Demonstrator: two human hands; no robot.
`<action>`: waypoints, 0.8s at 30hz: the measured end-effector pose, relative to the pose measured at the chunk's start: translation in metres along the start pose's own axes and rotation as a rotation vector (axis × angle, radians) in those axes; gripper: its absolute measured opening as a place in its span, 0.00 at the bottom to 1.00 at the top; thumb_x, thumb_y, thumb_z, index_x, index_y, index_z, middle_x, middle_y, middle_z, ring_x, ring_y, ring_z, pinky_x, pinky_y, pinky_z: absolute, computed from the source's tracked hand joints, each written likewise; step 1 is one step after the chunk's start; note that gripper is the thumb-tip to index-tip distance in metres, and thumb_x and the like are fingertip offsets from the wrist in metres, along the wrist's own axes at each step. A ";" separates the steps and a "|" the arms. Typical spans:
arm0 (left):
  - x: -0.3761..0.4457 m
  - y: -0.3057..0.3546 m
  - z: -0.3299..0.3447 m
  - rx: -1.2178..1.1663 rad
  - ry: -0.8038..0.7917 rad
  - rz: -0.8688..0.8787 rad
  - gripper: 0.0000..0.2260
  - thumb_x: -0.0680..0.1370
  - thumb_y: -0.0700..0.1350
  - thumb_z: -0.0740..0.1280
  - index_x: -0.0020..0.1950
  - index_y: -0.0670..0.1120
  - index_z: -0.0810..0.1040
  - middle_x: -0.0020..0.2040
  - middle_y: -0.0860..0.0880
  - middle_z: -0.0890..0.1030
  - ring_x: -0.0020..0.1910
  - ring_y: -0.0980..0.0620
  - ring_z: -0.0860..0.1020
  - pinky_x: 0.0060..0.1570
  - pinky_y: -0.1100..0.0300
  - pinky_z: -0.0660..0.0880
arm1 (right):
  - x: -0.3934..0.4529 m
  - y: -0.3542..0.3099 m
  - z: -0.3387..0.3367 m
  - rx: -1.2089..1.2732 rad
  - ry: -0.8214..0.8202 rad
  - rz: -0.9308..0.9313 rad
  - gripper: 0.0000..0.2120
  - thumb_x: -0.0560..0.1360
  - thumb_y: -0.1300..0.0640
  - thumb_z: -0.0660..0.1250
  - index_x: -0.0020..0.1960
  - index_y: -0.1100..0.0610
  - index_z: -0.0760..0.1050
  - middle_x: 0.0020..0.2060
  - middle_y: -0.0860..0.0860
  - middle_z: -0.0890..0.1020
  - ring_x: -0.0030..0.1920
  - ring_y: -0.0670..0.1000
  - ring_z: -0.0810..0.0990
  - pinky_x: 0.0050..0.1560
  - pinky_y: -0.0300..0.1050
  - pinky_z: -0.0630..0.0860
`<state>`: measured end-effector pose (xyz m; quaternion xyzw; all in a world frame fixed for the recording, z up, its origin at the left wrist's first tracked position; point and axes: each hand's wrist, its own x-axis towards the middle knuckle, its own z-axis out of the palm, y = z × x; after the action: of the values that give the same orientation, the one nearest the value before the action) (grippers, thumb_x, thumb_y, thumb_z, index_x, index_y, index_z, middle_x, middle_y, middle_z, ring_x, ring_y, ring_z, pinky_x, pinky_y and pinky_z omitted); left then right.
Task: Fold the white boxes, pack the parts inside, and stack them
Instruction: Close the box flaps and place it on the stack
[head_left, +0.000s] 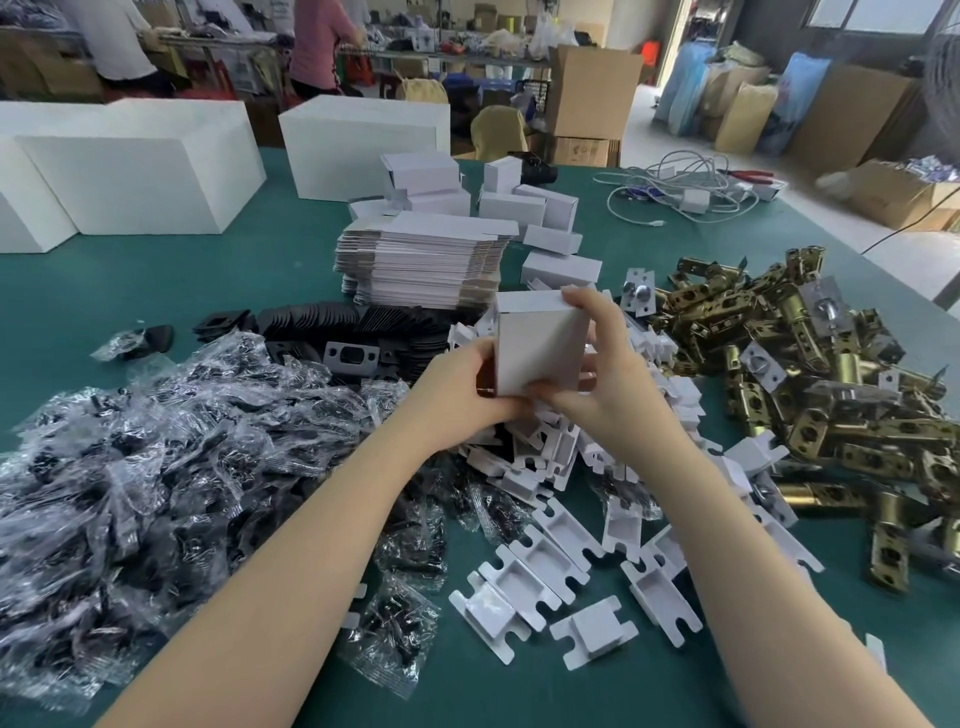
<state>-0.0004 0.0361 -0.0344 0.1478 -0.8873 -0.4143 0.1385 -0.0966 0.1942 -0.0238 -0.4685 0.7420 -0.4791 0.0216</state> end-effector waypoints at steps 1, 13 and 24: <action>0.000 0.002 -0.003 -0.038 0.012 -0.003 0.21 0.69 0.52 0.78 0.55 0.62 0.72 0.47 0.62 0.80 0.44 0.67 0.78 0.40 0.67 0.72 | 0.000 -0.001 0.000 0.045 0.020 0.005 0.43 0.70 0.58 0.77 0.65 0.24 0.55 0.60 0.28 0.68 0.53 0.48 0.80 0.50 0.55 0.81; -0.013 0.036 -0.063 -1.453 0.249 -0.207 0.19 0.74 0.47 0.70 0.62 0.42 0.74 0.53 0.40 0.84 0.50 0.45 0.85 0.42 0.58 0.82 | -0.002 0.001 0.016 0.360 0.172 0.222 0.34 0.73 0.40 0.62 0.76 0.42 0.56 0.49 0.49 0.84 0.41 0.48 0.85 0.42 0.43 0.83; 0.069 -0.050 -0.216 -0.681 0.740 -0.468 0.19 0.82 0.45 0.66 0.69 0.38 0.68 0.68 0.42 0.75 0.62 0.44 0.77 0.60 0.50 0.77 | -0.010 0.014 0.030 0.221 0.169 0.246 0.20 0.78 0.58 0.68 0.63 0.41 0.67 0.42 0.44 0.83 0.41 0.48 0.83 0.44 0.48 0.83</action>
<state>0.0236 -0.1710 0.0689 0.4236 -0.5387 -0.6180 0.3853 -0.0857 0.1820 -0.0546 -0.3271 0.7356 -0.5892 0.0687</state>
